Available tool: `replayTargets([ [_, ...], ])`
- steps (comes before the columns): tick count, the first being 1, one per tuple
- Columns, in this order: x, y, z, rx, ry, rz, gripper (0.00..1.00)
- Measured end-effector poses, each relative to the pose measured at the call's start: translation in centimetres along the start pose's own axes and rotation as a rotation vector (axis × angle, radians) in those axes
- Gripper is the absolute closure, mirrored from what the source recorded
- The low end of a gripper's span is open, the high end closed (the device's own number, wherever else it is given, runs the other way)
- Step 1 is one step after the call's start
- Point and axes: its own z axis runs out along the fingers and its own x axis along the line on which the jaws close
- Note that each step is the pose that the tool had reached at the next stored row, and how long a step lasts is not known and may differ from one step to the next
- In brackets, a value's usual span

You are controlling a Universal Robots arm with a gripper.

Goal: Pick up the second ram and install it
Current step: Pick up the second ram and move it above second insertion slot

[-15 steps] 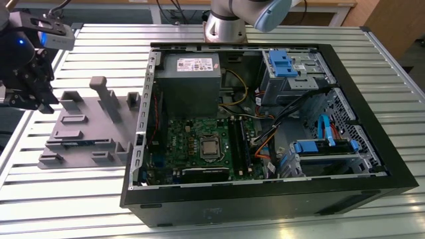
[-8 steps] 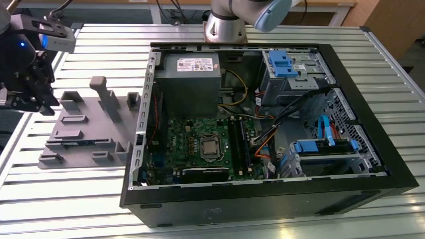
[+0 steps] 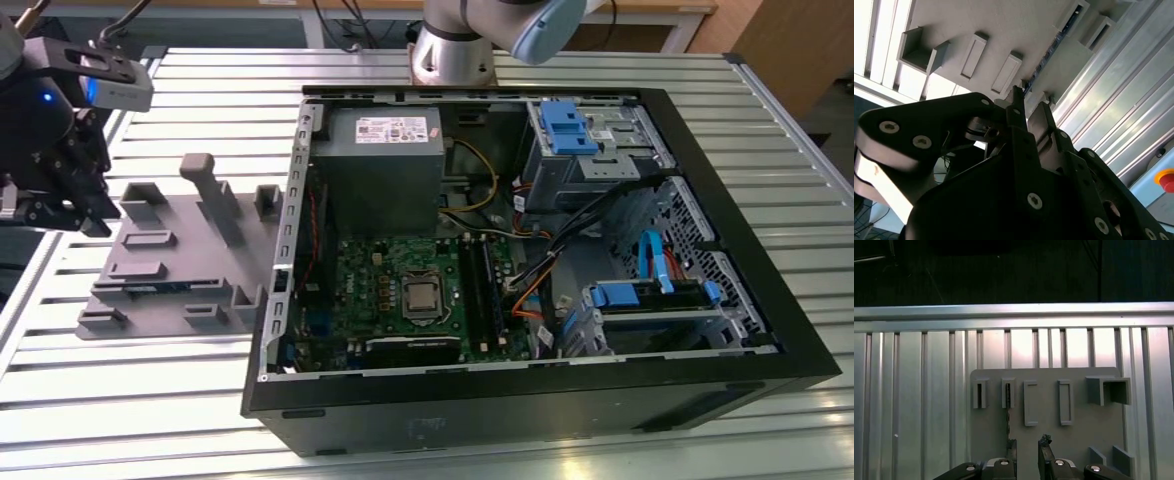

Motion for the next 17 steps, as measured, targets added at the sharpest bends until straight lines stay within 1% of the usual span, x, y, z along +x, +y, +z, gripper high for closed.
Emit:
replayTargets([
  [4,0.31,-0.03,0.39,0.0004,0.0001,-0.006,0.69],
  [6,0.37,-0.03,0.54,0.0021,0.0001,-0.008,0.69],
  [8,0.40,-0.04,0.69,0.0066,0.0001,-0.009,0.69],
  [10,0.41,-0.05,0.89,0.0144,-0.0002,-0.009,0.69],
  [11,0.42,-0.06,0.99,0.0157,-0.0003,-0.009,0.69],
  [17,0.44,-0.05,1.27,0.0169,-0.0003,-0.009,0.69],
])
